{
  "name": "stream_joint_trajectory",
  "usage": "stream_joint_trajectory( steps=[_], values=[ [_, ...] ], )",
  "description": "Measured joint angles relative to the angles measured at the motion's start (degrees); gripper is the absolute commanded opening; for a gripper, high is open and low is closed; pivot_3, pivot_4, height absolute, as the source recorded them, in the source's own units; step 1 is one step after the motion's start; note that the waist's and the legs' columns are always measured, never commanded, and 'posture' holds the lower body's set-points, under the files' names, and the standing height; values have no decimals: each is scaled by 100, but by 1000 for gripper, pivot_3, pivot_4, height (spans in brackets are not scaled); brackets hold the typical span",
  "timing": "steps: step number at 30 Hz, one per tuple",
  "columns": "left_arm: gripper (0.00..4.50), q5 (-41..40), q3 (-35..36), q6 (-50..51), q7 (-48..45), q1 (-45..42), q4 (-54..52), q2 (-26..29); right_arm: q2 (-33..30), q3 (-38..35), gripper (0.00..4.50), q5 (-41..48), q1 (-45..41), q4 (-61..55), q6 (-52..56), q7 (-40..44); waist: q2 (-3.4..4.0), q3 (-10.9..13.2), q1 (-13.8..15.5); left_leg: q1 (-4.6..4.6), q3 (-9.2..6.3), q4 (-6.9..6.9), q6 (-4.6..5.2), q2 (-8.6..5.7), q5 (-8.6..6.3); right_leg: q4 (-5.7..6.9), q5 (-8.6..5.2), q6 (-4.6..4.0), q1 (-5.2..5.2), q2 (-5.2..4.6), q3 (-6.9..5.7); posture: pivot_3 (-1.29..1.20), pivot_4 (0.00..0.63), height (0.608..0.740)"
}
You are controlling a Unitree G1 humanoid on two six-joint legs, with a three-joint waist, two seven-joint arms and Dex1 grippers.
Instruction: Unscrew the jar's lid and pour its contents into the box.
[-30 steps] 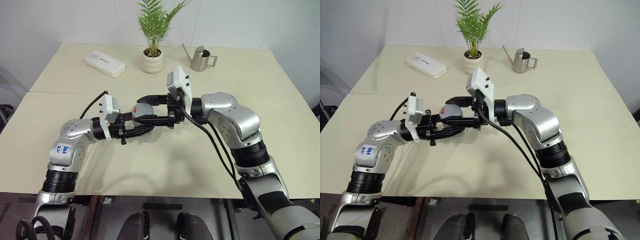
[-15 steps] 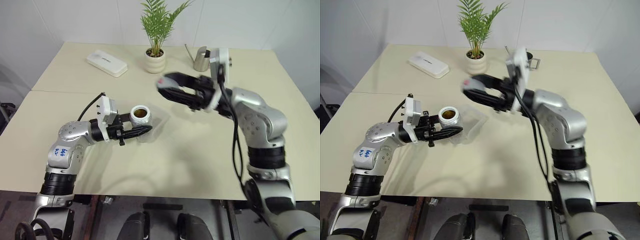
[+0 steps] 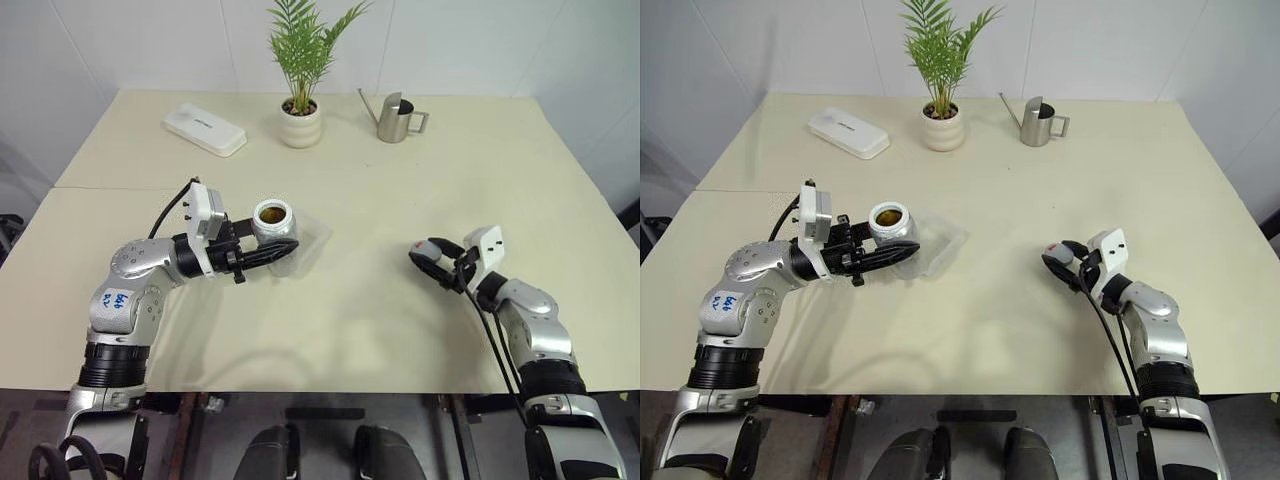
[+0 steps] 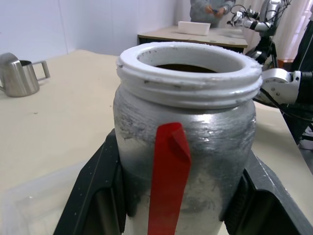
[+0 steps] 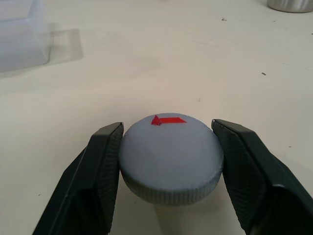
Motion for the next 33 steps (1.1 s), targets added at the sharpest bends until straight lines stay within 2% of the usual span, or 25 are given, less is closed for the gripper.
stream_joint_trajectory(
  steps=[3, 7, 12, 16, 22, 28, 33],
  values=[
    [1948, 0, 5, -2, -4, -76, 103, -36, -1, -78, 4479, 112, 1, 9, 140, 30, 0, 0, 17, -1, -1, 0, 0, 0, 0, -1, 0, 0, 0, -1, 1, 0, 150, 740],
    [1948, 2, 38, -4, -23, -300, 314, -35, -91, -83, 4479, 277, 10, -499, 501, 134, 3, 2, 26, -4, -1, -1, 0, -1, 0, -4, 0, 0, -1, -3, 0, 0, 150, 740],
    [1948, 242, 46, -151, -41, -710, 958, 225, -531, -25, 4479, 740, -168, -2111, 1594, 381, 7, 4, 28, -7, -9, 0, -3, 1, -2, -7, 0, 0, -4, -1, -5, 0, 150, 740],
    [1948, 742, 20, -864, 64, -1156, 1696, 273, -599, 273, 4479, 1450, -343, -3377, 2698, 585, 7, 4, 40, -9, -11, 0, -4, 3, -3, -8, 0, -1, -4, -2, -12, 0, 150, 740],
    [1948, 1646, -74, -1798, 697, -1439, 2335, 287, -727, 1024, 4479, 1387, -279, -4239, 3045, 753, 6, 4, 87, -26, -10, 4, 12, -9, -13, -17, 4, 7, -9, -9, -17, 0, 150, 740],
    [1948, 2860, -394, -2813, 1877, -1481, 2451, 296, -724, 1054, 4479, 1374, -262, -4292, 3142, 670, 6, 4, 149, -27, -9, 4, 20, -14, -17, -21, 7, 12, -9, -10, -17, 0, 150, 740],
    [1948, 5152, -1094, -4490, 4040, -1704, 2720, 691, -693, 1055, 4479, 1363, -263, -4205, 3138, 657, 6, 4, 184, -26, -3, 4, 20, -15, -17, -23, 8, 14, -10, -10, -15, 0, 150, 740]
  ],
)
